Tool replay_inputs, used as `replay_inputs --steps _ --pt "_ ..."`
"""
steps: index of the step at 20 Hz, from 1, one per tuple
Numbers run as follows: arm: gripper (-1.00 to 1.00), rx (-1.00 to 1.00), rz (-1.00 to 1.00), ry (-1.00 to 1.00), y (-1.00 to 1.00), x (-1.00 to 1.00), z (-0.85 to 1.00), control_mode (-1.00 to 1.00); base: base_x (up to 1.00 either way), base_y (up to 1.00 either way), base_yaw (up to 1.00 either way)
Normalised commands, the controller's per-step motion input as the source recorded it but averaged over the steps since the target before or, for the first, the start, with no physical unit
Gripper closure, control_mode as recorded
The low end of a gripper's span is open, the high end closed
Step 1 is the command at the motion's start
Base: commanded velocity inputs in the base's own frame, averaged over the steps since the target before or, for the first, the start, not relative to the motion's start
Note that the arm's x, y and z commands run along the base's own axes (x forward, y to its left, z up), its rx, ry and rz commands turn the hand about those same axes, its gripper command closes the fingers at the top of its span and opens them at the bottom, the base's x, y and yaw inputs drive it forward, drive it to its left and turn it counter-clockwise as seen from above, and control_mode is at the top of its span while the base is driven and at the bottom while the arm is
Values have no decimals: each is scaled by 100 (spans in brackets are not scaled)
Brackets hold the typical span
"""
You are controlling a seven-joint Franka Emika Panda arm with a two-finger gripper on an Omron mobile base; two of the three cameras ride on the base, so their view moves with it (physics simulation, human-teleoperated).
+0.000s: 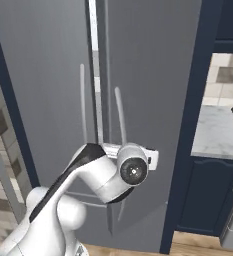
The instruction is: Move the hot dog bun to the plate on the dining table and place the condiment next to that plate. Then navigate to the fridge and take the sausage and place it on the plate as well.
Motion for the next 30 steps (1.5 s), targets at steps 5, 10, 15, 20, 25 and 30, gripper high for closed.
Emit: replay_inputs --steps 5,10,15,20,25,30 --pt "-100 0 -7 -9 -100 -58 0 -100 0 0 0" --pt "-100 0 -3 -17 -54 -87 20 -100 0 0 0" --pt "-100 -21 -2 -20 54 -100 22 -100 0 0 0" --pt "-100 -41 -1 -4 100 -95 6 -100 0 0 0" --pt "-100 -37 0 23 100 1 3 -100 0 0 0" --pt "-100 -37 -4 31 100 79 9 -100 0 0 0"
